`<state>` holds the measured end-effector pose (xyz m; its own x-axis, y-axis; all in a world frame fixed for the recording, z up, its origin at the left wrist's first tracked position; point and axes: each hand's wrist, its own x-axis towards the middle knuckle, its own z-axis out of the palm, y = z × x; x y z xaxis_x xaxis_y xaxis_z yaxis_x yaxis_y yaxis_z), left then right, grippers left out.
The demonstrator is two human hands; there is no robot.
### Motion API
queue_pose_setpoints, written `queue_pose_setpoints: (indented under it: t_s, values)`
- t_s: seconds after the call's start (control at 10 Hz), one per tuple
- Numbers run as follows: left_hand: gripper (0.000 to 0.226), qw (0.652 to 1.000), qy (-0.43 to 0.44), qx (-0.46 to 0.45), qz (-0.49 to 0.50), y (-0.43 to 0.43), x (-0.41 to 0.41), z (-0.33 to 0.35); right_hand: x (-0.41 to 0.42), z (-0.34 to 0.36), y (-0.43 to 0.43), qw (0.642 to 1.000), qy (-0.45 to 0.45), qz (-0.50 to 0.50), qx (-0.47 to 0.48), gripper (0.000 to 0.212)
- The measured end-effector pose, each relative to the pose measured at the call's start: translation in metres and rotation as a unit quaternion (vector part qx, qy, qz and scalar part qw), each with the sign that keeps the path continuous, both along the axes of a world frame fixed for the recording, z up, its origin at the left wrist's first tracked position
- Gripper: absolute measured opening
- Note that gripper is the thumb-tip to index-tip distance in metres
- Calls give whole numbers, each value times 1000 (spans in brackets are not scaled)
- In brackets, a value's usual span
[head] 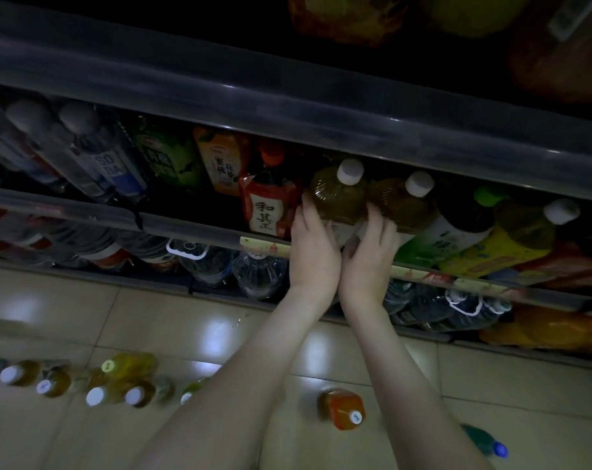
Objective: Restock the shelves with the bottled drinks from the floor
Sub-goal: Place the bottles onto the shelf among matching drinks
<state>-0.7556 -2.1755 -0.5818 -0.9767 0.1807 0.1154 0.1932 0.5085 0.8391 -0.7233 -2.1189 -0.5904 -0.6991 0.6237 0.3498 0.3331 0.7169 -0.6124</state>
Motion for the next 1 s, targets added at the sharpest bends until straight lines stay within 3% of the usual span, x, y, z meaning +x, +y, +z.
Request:
queue_pose_setpoints:
  t_s: [0.1, 0.2, 0.3, 0.5, 0.6, 0.7, 0.8, 1.0]
  values:
    - [65, 998, 55, -27, -28, 2, 12, -13, 19, -2, 12, 1000, -10, 21, 0, 61]
    - [65, 973, 166, -131, -92, 7, 25, -31, 40, -7, 36, 1000, -10, -25, -2, 69]
    - [70, 956, 182, -202, -107, 24, 30, -38, 51, -6, 67, 997, -56, -59, 14, 72]
    - [84, 954, 122, -236, -139, 32, 68, -65, 112, -21, 95, 992, -128, 7, -10, 67]
    - [84, 946, 31, -260, -191, 7, 98, -90, 146, -48, 80, 969, -222, 49, -101, 60]
    - [73, 882, -101, -367, -278, -16, 141, -131, 195, -111, 67, 920, -355, 75, -149, 55]
    - [67, 829, -182, -419, -323, -42, 179, -181, 241, -191, 48, 852, -481, 84, -186, 57]
    - [66, 829, -168, -395, -359, -74, 212, -292, 280, -335, 31, 792, -568, 74, -212, 56]
